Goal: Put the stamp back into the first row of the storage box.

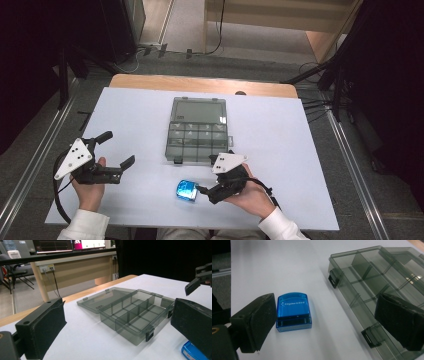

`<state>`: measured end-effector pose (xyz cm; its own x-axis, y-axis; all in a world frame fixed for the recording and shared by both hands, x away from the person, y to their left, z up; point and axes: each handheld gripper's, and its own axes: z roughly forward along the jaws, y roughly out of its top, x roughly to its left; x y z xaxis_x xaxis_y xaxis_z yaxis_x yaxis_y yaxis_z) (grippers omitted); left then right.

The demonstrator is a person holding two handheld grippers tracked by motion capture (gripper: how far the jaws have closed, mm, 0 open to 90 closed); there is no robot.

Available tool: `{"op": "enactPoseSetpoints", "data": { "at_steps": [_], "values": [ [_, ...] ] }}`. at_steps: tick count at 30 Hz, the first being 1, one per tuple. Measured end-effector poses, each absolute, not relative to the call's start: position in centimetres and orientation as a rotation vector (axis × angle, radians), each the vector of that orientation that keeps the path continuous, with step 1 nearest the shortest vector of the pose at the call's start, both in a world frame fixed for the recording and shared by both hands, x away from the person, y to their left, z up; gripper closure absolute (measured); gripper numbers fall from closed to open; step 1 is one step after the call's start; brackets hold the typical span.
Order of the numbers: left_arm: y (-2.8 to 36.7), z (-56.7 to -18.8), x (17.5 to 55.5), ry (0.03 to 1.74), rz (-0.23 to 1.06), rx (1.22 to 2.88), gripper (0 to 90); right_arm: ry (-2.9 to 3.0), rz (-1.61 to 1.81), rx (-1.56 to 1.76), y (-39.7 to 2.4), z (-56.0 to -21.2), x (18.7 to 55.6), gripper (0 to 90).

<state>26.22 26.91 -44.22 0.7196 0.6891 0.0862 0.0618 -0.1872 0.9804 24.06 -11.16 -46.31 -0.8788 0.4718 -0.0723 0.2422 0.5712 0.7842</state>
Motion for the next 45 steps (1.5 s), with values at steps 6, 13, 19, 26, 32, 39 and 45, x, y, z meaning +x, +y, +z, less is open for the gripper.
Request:
{"op": "enactPoseSetpoints", "data": {
  "at_steps": [6, 13, 19, 26, 32, 39, 45],
  "values": [
    [26.9, -44.2, 26.3, 0.609, 0.631, 1.685, 0.0, 2.617, 1.134, 0.536, -9.5, -46.2, 24.4, 5.7],
    [26.9, -44.2, 26.2, 0.605, 0.630, 1.681, 0.0, 2.696, 1.074, 0.490, -7.9, -46.2, 24.6, 6.1],
    [27.0, -44.2, 26.2, 0.606, 0.629, 1.683, 0.0, 2.743, 1.022, 0.456, -6.8, -46.6, 24.9, 6.4],
    [27.1, -44.2, 26.3, 0.608, 0.632, 1.681, 0.0, 2.823, 0.940, 0.415, -5.6, -47.3, 25.2, 6.5],
    [27.0, -44.2, 26.3, 0.607, 0.631, 1.681, 0.0, 2.900, 0.845, 0.368, -4.4, -48.0, 25.3, 7.4],
    [27.0, -44.2, 26.2, 0.600, 0.629, 1.683, 0.0, 2.915, 0.737, 0.338, -3.6, -48.3, 25.1, 13.4],
    [27.1, -44.2, 26.3, 0.605, 0.631, 1.683, 0.0, 2.929, 0.651, 0.322, -3.4, -48.9, 25.2, 15.2]
  ]
}}
